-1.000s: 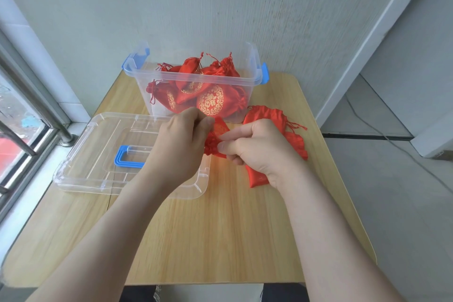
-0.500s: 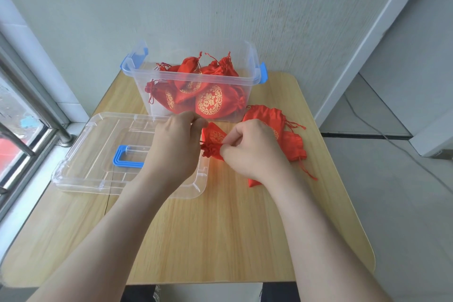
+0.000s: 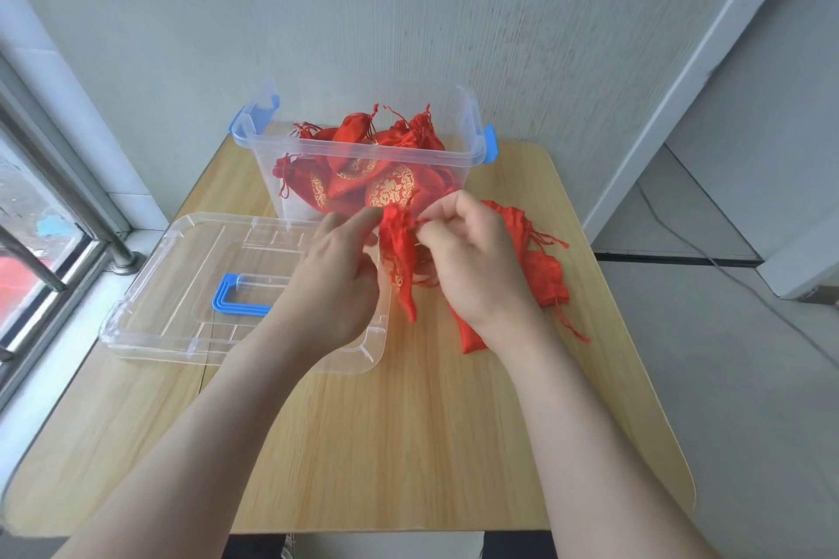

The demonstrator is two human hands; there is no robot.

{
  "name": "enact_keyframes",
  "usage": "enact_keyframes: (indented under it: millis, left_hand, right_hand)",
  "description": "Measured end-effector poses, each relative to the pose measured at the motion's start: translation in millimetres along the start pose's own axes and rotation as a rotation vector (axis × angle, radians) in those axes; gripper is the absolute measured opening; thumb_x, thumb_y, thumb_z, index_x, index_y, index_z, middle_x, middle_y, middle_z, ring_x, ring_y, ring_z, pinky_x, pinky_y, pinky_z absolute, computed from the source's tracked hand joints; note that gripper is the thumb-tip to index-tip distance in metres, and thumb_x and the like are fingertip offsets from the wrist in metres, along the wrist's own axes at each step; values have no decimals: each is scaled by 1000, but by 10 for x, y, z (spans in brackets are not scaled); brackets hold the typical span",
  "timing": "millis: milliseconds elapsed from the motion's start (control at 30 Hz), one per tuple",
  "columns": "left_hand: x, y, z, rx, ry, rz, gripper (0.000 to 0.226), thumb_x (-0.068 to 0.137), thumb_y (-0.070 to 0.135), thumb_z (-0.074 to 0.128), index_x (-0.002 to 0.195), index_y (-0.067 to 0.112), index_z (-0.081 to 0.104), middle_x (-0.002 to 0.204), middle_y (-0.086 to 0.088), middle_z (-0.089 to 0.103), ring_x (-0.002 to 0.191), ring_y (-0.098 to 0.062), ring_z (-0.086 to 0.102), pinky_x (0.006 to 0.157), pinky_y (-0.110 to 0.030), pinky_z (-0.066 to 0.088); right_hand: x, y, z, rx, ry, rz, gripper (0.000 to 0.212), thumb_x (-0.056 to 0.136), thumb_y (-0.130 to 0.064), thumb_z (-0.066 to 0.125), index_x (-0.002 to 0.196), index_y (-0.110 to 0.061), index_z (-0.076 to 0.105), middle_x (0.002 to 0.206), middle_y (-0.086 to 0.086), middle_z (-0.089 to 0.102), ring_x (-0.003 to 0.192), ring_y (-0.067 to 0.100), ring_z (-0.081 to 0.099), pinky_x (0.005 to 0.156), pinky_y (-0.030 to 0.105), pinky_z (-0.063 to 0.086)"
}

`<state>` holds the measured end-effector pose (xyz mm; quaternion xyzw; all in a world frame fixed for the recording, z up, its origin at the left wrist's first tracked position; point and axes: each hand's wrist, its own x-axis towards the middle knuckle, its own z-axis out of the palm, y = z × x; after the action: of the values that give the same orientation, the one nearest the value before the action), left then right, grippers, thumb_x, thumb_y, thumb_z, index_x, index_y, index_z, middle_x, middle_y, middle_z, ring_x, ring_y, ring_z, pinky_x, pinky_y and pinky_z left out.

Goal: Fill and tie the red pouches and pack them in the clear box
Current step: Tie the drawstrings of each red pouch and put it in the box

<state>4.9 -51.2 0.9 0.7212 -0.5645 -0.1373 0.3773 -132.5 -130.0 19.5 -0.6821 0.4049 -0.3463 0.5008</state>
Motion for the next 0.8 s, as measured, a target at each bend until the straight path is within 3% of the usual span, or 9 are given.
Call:
enact_keyframes:
  millis: [133,300,367,433,500,567,600,700,800]
  left_hand:
    - [23,-13,4,-77,29,-69,11,100,13,51,107,13,59,107,-1,60,111,-15,50,91,-21,43]
    - [59,-1,-72,-126,115,-150,8,102,19,53,96,14,53,86,1,63,81,-15,58,67,-34,43]
    - [78,-5,-109,-140,132,-163,6,102,21,56,100,15,57,86,-1,67,83,-21,63,73,-41,51]
    - [92,-8,-148,-167,164,-188,8,104,24,55,104,19,61,89,2,70,85,-20,67,76,-41,54]
    - [108,-31,-181,-191,219,-227,10,106,25,53,106,21,62,95,8,70,88,-12,67,74,-29,52]
    - [139,-75,-224,-177,278,-282,14,106,25,51,105,20,63,98,12,68,93,-8,63,72,-20,44]
    - [150,-106,-242,-173,301,-308,16,106,24,49,104,19,64,98,10,68,94,-9,62,72,-20,43]
    - [189,-170,-275,-205,323,-363,31,107,29,41,98,6,60,95,-5,69,92,-26,63,80,-41,51]
    - [198,-185,-251,-187,258,-369,37,108,30,37,95,1,58,94,-11,70,92,-32,62,80,-45,49]
  right_hand:
    - [-9,-109,-40,368,-95,50,12,105,-13,53,101,-12,65,87,5,78,76,20,74,67,34,59]
    - [-26,47,36,27,-39,-131,23,89,-33,76,108,-22,72,95,-3,80,88,12,76,83,38,62]
    - [-21,124,97,-173,68,-262,13,92,-25,73,86,-15,68,72,-3,72,65,12,67,67,42,57]
    - [19,200,134,-300,198,-311,29,95,-23,67,72,-10,56,58,3,59,55,28,53,57,48,47]
    - [73,215,136,-267,252,-274,25,94,-25,66,75,-11,60,60,0,63,56,27,56,59,51,50]
    - [94,157,147,-127,271,-213,8,95,-24,70,99,-16,70,82,-7,77,71,9,72,74,46,60]
    - [96,117,153,-53,299,-180,19,96,-21,73,113,-17,66,93,-5,79,80,5,75,80,41,61]
    - [172,-14,154,61,371,-223,31,98,-15,73,117,-19,49,69,-10,69,55,6,60,62,29,49]
    - [367,-165,235,42,395,-277,17,96,-21,68,100,-27,53,60,-5,54,47,20,49,53,41,45]
